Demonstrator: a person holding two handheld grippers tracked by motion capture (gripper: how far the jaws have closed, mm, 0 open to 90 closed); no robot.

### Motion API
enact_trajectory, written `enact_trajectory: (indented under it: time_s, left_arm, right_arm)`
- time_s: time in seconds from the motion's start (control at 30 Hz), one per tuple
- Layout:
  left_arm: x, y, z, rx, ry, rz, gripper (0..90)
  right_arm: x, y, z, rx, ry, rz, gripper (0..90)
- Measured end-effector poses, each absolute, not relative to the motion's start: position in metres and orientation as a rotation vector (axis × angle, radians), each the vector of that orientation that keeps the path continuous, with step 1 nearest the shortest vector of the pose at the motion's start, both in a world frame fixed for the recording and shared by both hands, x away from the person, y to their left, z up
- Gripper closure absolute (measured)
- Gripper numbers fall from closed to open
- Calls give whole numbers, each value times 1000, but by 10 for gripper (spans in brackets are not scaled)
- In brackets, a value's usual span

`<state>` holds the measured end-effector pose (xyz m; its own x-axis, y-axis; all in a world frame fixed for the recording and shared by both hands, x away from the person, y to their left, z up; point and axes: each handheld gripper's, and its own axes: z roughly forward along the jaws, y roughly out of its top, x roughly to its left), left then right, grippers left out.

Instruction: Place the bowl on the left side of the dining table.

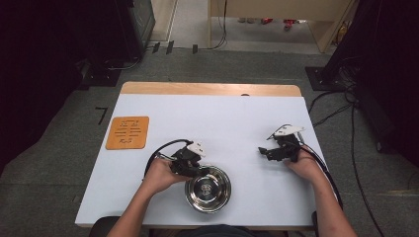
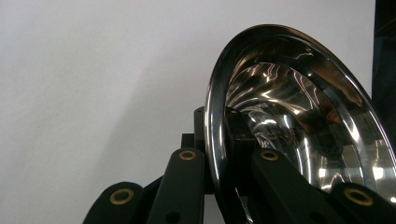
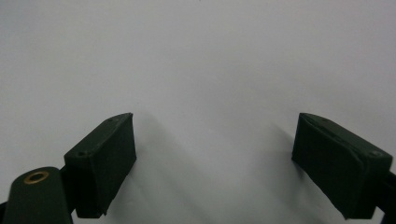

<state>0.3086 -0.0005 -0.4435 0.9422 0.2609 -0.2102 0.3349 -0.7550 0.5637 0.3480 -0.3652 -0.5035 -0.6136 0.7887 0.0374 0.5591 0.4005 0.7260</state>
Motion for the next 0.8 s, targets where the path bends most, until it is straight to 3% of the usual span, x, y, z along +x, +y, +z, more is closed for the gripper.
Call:
enact_trajectory:
  time_s: [0.8]
  left_arm:
    - [318, 14, -433, 2411, 502, -149, 877]
  right_arm:
    - [348, -365, -504, 1166, 2346, 1036, 130]
